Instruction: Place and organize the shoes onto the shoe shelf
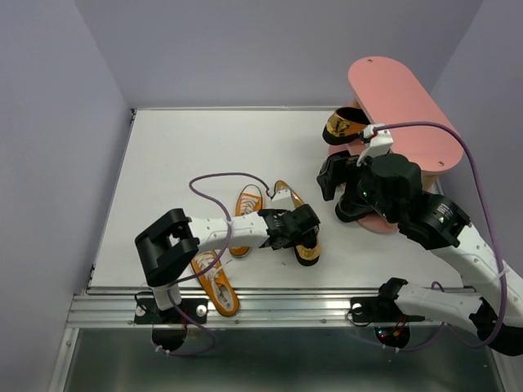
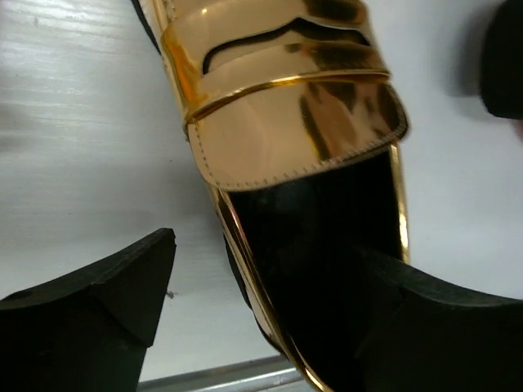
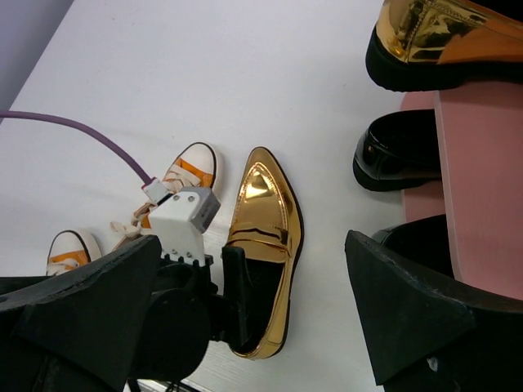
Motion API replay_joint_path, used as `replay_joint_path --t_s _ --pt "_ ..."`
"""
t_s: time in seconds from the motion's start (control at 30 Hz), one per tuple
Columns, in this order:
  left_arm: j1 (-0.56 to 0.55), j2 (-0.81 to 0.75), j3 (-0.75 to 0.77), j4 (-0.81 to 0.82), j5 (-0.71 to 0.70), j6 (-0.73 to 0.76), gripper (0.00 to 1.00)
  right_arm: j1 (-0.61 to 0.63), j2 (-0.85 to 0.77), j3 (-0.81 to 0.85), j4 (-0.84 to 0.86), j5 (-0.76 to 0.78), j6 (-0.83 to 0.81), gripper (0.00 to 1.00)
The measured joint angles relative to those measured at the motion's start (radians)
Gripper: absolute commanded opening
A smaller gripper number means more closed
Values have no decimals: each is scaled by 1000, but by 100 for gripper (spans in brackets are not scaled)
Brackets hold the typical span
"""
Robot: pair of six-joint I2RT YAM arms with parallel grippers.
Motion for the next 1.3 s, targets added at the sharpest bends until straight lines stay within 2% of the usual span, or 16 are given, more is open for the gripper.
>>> replay_joint_path --t_s 0.03,0.1,0.13,0.2,0.3,0.53,0.57,0.6,0.63,0.67,0.73,0.87,1.0,1.13,1.3 --pt "0 31 17 -17 -3 -9 62 0 -5 -3 -1 2 2 100" --pt "0 63 37 -45 -7 -16 32 0 -11 -6 -2 5 2 100" --pt "0 72 48 -64 -14 -17 0 0 -11 -6 -2 6 2 100" --pt "1 72 69 -106 -35 -19 0 0 -11 -6 -2 10 2 100" --pt "1 66 71 -123 -51 57 0 0 -11 -6 -1 14 2 100" --pt "14 43 77 -145 2 478 0 0 -12 -21 5 17 2 100" --pt "18 44 82 -150 16 527 1 0 -12 -25 4 17 2 100" --pt "21 47 92 -160 27 571 8 0 -12 -31 6 17 2 100" --pt "23 53 105 -171 35 615 45 0 -12 -35 6 17 3 100" --pt "23 58 112 -173 37 641 67 0 -12 -37 5 17 3 100" --pt "23 69 130 -187 47 713 98 0 -12 -39 4 17 3 100" --pt "28 66 147 -199 50 769 99 0 -12 -39 5 17 3 100" --pt "32 44 168 -232 59 777 94 0 -10 -39 7 17 3 100" --pt "31 -4 174 -273 82 717 85 0 -2 -39 8 17 2 100" --pt "24 -29 152 -303 111 578 81 0 4 -39 8 21 2 100"
